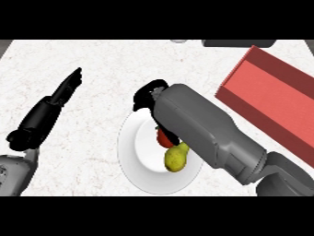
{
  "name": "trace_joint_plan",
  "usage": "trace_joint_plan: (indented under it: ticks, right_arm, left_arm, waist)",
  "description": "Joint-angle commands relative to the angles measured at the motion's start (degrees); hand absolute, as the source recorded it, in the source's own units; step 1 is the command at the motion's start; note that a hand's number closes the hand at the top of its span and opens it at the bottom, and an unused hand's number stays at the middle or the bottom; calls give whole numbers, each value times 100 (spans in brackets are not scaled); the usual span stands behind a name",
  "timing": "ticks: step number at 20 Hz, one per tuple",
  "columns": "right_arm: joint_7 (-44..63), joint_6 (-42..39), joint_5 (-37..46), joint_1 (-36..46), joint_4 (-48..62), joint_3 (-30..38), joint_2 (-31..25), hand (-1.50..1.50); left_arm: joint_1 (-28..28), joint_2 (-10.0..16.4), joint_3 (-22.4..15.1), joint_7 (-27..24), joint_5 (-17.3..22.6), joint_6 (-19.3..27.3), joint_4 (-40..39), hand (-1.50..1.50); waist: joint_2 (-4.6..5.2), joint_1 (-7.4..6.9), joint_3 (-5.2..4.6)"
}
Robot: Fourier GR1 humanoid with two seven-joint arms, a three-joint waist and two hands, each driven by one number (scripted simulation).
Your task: Pick the bell pepper from the plate and place it in the cardboard box
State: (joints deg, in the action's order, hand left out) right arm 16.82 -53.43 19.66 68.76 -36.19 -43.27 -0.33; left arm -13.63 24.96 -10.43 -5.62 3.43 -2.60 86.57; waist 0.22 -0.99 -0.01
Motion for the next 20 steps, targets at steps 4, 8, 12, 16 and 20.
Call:
trace_joint_plan:
  ticks: [4,8,12,16,20]
  right_arm:
    - [-434,81,305,-197,191,121,33,-150]
    - [159,17,-79,-500,-247,-107,33,-150]
    - [-493,46,812,-361,225,15,32,-150]
    - [-760,295,1231,-608,424,-28,5,-150]
    - [-699,399,1138,-963,373,-24,32,-150]
  left_arm:
    - [-86,-94,229,-132,-128,-205,-206,0]
    - [-162,-270,185,191,-228,-170,21,0]
    - [38,-370,208,90,-349,-196,24,0]
    - [-59,-340,338,175,-383,-323,89,0]
    - [-133,-363,519,59,-371,-437,-130,0]
  waist:
    - [1,6,-1]
    - [-6,-34,-1]
    - [0,12,0]
    - [1,16,1]
    - [0,25,0]
